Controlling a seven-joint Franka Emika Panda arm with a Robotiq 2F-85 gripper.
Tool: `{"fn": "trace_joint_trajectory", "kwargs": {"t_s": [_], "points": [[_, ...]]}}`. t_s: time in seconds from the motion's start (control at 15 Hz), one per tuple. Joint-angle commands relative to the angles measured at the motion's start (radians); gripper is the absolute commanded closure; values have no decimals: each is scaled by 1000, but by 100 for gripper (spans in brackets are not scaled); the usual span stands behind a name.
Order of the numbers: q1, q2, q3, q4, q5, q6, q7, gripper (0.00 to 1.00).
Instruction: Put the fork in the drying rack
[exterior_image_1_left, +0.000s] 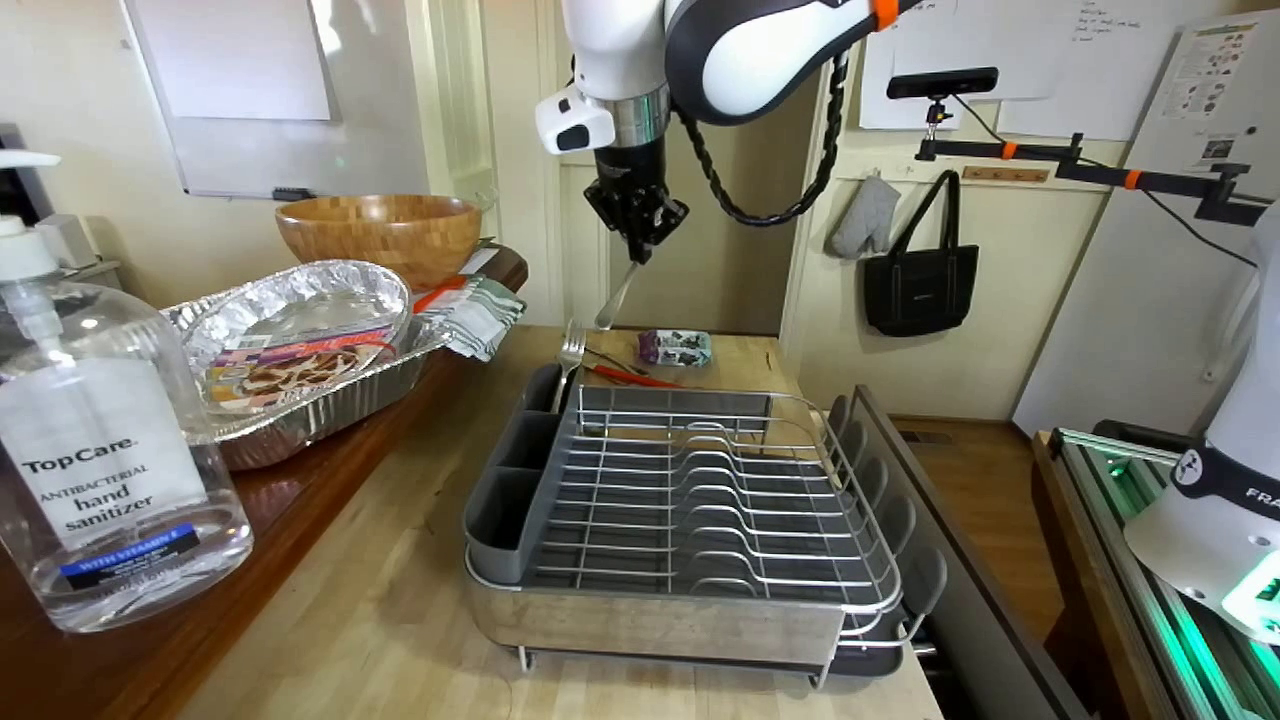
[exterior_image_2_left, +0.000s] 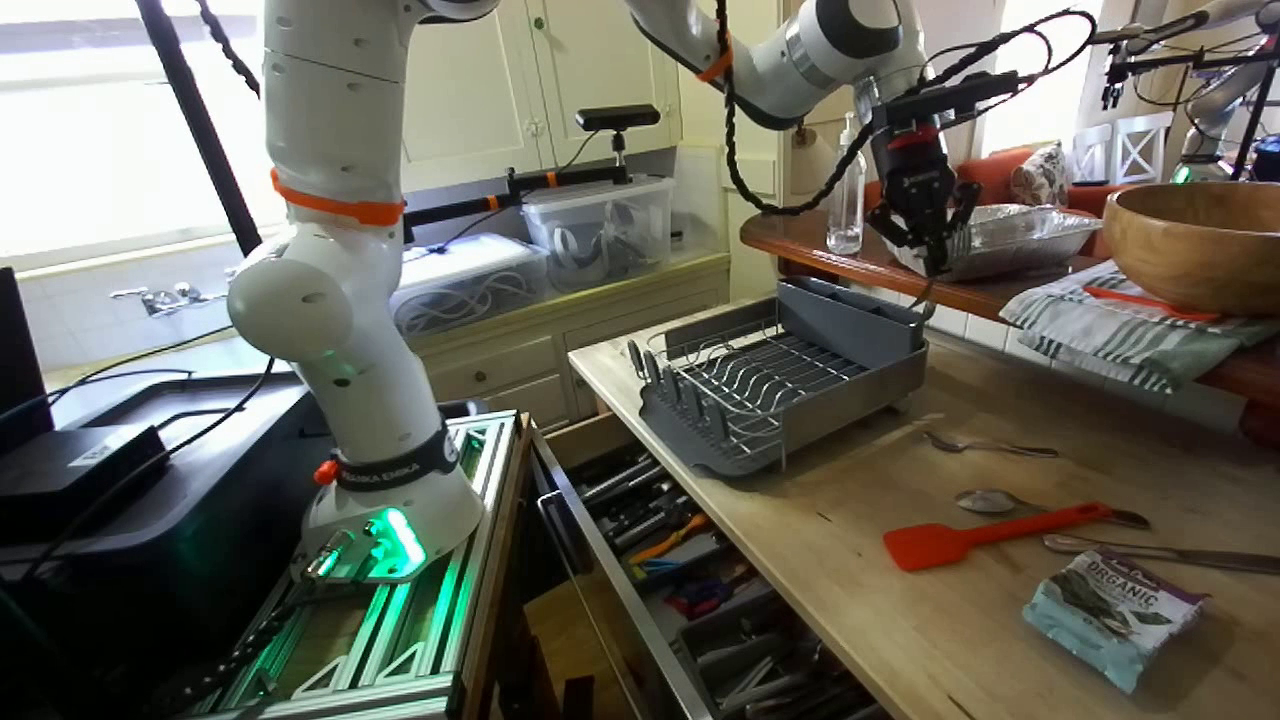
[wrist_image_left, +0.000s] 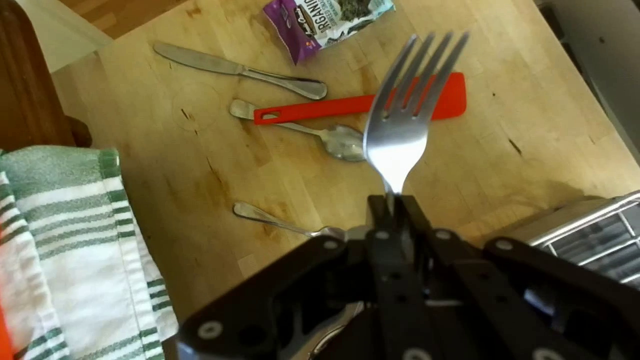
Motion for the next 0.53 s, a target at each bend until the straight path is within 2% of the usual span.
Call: {"fn": "trace_joint_trajectory", "kwargs": {"t_s": [0.0,0.47], "points": [[27,36,9,48,-66,-55,-40,98],[59,76,30,69,-163,-21,-102,98]]}}
